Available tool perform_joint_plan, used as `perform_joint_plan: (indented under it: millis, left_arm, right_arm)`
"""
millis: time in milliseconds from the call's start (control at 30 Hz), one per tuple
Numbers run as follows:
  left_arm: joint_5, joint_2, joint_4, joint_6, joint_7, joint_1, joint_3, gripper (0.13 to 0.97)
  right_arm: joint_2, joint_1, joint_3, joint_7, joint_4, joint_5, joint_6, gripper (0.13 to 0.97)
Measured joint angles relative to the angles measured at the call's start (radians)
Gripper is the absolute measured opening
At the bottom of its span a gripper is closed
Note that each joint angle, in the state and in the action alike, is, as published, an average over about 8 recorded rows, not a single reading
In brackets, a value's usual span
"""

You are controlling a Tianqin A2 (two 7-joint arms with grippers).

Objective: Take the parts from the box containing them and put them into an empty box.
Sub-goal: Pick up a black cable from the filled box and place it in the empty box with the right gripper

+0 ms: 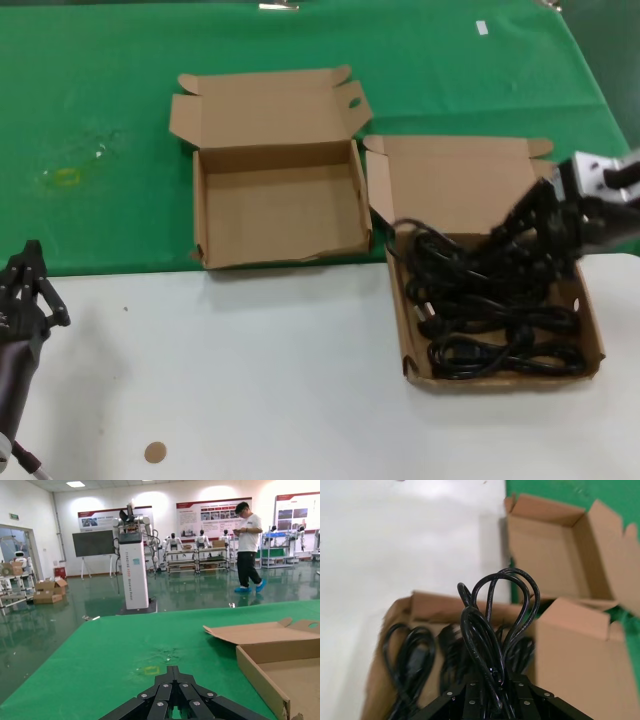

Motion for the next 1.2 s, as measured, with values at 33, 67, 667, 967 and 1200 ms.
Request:
perform_joint_plan:
  millis: [33,67,667,967,1200]
  left_arm:
    - [0.000,0.000,0.000,0.000,0.000,0.000,0.000,0.144]
    - [0.000,0.000,0.000,0.000,0.000,0.000,0.000,0.144]
    - [0.000,0.000,0.000,0.000,0.000,0.000,0.000,0.144]
    - [0.000,0.000,0.000,0.000,0.000,0.000,0.000,0.144]
    - [0.000,0.000,0.000,0.000,0.000,0.000,0.000,0.144]
  right_arm:
    - [-0.007,0.008,0.000,0.002,0.000,-0.002,0.003,0.227]
    - [-0.016,0.017,0.000,0.004,-0.001,-0.005,0.007,0.227]
    - [-0.310,0.154,-0.052,0.011,-0.147,-0.071,0.182,0.224]
    - [-0.476,0.218,-0.070,-0.059,-0.347,-0.074,0.286,0.224]
    - [-0.580,0.266,-0.068,-0.158,-0.542,-0.056,0.350,0.223]
